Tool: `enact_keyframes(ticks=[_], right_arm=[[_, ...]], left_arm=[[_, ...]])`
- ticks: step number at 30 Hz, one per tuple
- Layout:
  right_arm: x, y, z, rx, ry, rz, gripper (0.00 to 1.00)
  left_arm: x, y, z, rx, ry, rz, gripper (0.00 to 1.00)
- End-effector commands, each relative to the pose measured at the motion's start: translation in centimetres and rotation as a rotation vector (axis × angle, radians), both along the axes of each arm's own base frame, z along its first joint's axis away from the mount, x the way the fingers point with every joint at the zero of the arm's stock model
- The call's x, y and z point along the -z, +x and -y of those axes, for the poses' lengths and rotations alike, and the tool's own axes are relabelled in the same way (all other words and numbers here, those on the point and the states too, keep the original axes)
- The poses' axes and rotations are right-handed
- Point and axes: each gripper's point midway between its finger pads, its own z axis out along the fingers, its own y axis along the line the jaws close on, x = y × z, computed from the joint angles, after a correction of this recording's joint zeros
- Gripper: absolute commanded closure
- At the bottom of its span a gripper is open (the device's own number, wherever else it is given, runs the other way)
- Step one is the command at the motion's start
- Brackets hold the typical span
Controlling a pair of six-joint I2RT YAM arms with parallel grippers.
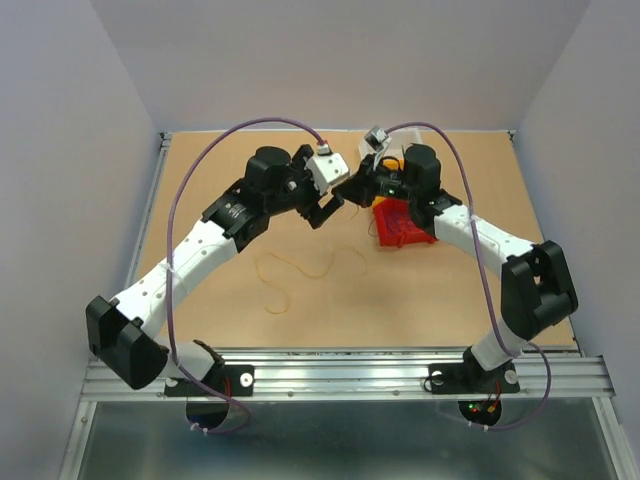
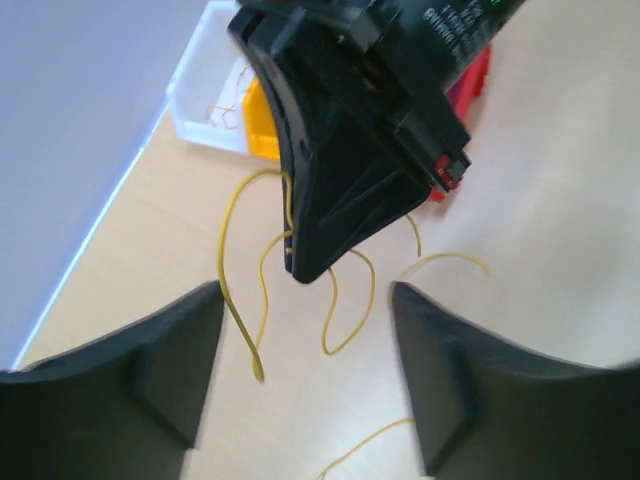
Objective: Untangle the cables
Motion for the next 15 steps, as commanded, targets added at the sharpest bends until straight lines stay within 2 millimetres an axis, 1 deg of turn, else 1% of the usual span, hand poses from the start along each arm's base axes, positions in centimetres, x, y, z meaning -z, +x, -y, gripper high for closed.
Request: enact_keyframes(ticks=[1,2,3,4,5,6,7,8,9,10,11,13,14,15], right_arm=[[-2.5,6.9,1.9,0.26,0.042,-0.024,1.0],[-2.2,8.1,2.3,0.301,0.053,-0.055,0.99],[-1.1,10.0,3.2,0.351,0.049,-0.084,0.99],[-2.0,11.9,3.9,0.417,0.067,-0.071,0.99],[-1.7,13.5,5.1,0.474,0.08,-0.097,0.99],[-1.6,15.8,5.9,0.549,0.086,-0.094,1.0],[-0.3,16.4,6.1,0.559,0.074,-0.116,1.0],[-1.4,18.3,7.3,0.636,0.082,-0.076,1.0],[0.5,19.9,7.7,0.678,0.053,-0.094,0.99],[0.9,21.3,8.8,0.748,0.041,-0.088,1.0],[-0.4,22.8,9.3,0.778,0.043,-0.049,0.99],[0.4,24.6,10.4,0.842,0.01,-0.042,1.0],[2.4,26.0,11.1,0.886,-0.034,-0.04,0.99],[1.5,27.0,11.7,0.914,-0.03,-0.012,0.99]], left_arm=[[-1.0,4.4,-1.6,-0.142,-0.11,-0.025,0.01],[-1.1,5.3,-2.0,-0.167,-0.127,-0.016,0.01],[-1.1,5.9,-2.5,-0.192,-0.138,-0.013,0.01],[-1.0,6.8,-3.6,-0.241,-0.148,-0.012,0.01],[-1.1,7.2,-3.8,-0.257,-0.157,-0.002,0.01],[-0.7,7.7,-4.3,-0.276,-0.144,0.008,0.01],[-0.6,7.7,-4.4,-0.276,-0.133,0.015,0.01],[0.0,7.7,-4.3,-0.269,-0.12,0.01,0.01],[0.4,7.7,-4.3,-0.261,-0.109,0.006,0.01],[0.7,7.6,-4.1,-0.246,-0.1,0.007,0.01],[1.2,7.5,-4.1,-0.238,-0.086,0.005,0.01],[1.7,7.3,-4.0,-0.225,-0.074,-0.001,0.01],[1.8,7.2,-4.0,-0.217,-0.063,0.003,0.01],[2.2,7.1,-4.0,-0.21,-0.056,-0.003,0.01]])
